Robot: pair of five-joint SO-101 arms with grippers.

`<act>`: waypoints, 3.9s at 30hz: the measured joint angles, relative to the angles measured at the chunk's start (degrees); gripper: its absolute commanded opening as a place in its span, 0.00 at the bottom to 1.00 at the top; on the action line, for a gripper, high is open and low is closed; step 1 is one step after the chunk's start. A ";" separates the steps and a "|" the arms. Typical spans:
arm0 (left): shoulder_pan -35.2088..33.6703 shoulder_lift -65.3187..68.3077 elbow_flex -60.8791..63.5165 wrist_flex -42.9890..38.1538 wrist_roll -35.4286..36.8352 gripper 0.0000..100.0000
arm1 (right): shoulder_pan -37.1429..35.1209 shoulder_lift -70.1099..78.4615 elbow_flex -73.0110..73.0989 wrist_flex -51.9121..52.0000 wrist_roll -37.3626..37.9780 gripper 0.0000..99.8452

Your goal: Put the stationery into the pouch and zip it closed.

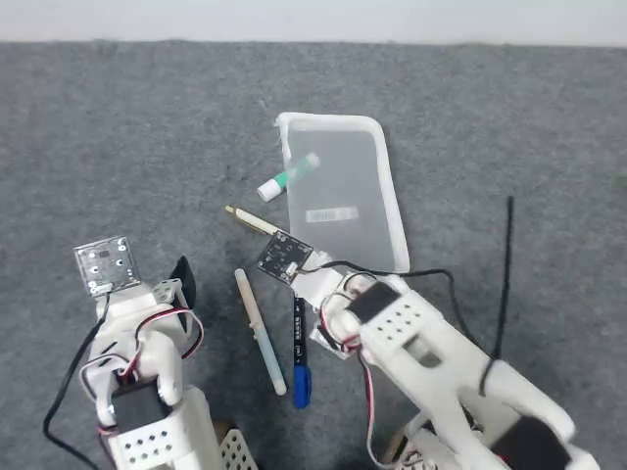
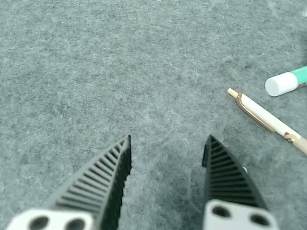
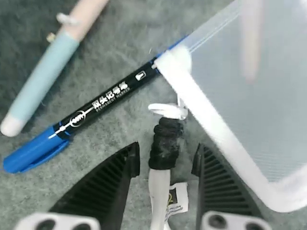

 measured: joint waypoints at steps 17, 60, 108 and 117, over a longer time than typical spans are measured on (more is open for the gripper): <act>0.00 0.00 0.00 0.00 0.00 0.23 | 1.58 10.37 -2.99 -3.78 -0.09 0.17; 19.69 0.00 -11.96 3.87 -1.41 0.34 | 6.59 -42.29 8.70 1.85 0.00 0.01; 40.09 0.00 -5.36 -5.19 2.99 0.34 | -0.62 -59.16 13.27 8.70 -2.20 0.01; 34.20 0.00 -5.45 -5.19 2.99 0.34 | -1.23 -59.16 13.27 10.20 -2.20 0.01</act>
